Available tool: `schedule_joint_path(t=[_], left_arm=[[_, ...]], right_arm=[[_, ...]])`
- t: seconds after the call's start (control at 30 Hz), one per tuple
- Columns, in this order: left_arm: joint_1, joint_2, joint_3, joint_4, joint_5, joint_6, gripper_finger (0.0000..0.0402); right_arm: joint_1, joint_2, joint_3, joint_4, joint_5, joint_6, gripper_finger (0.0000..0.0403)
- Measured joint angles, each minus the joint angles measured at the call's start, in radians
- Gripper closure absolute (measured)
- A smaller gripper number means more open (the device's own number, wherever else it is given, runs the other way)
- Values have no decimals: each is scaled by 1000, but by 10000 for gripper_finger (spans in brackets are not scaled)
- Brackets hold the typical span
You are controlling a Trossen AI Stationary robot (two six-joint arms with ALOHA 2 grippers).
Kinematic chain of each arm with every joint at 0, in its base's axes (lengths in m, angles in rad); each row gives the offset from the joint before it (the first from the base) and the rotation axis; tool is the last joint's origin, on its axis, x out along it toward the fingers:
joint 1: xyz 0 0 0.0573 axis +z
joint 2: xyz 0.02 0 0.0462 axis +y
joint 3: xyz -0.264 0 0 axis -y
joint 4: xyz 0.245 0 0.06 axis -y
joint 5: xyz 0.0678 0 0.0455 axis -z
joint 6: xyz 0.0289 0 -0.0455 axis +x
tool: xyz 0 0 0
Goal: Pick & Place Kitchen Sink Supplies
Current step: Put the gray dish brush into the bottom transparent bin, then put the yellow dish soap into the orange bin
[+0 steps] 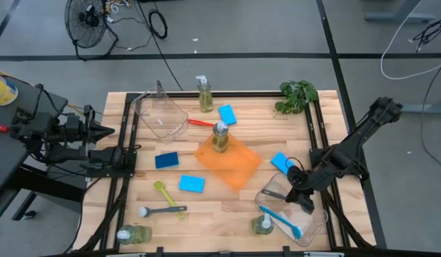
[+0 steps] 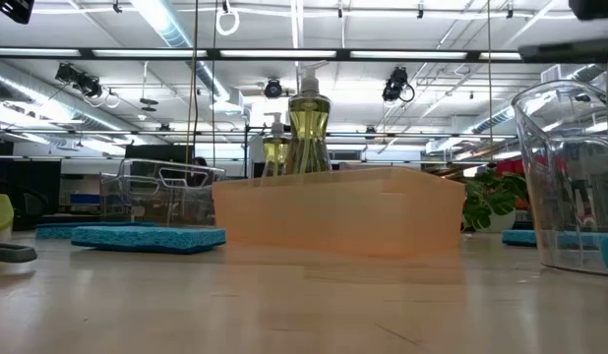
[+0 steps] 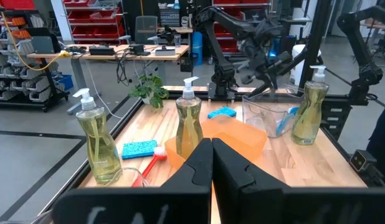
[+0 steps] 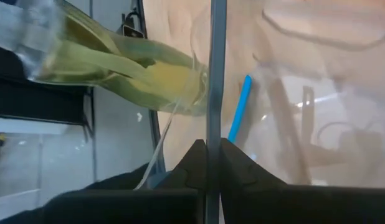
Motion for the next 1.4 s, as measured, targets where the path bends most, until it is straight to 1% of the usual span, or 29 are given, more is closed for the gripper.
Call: schedule_joint_path(t=[0.1,0.3,0.43,0.53,0.67,0.83,0.97,1.1,1.17,1.3,1.4], left_arm=[[0,0,0,0,0,0,399],[0,0,0,0,0,0,399],[0,0,0,0,0,0,399],[0,0,0,0,0,0,399],[0,0,0,0,0,0,399],[0,0,0,0,0,0,399],[0,0,0,0,0,0,399],[0,0,0,0,0,0,399],[0,0,0,0,0,0,399],[0,0,0,0,0,0,399],[0,0,0,0,0,0,399]], right_arm=[[21,8,-45,46,-11,34,389],[49,10,-103,49,-18,64,388],[49,10,-113,50,-18,83,375],[49,10,-113,53,-38,84,352],[49,10,-113,53,-67,94,306],[49,10,-113,52,-51,94,242],[49,10,-109,47,-51,93,205],[49,10,-51,7,-57,48,183],[48,9,-6,-36,-50,-1,176],[27,9,86,-99,-15,-122,173],[-17,10,138,-127,-7,-224,175]])
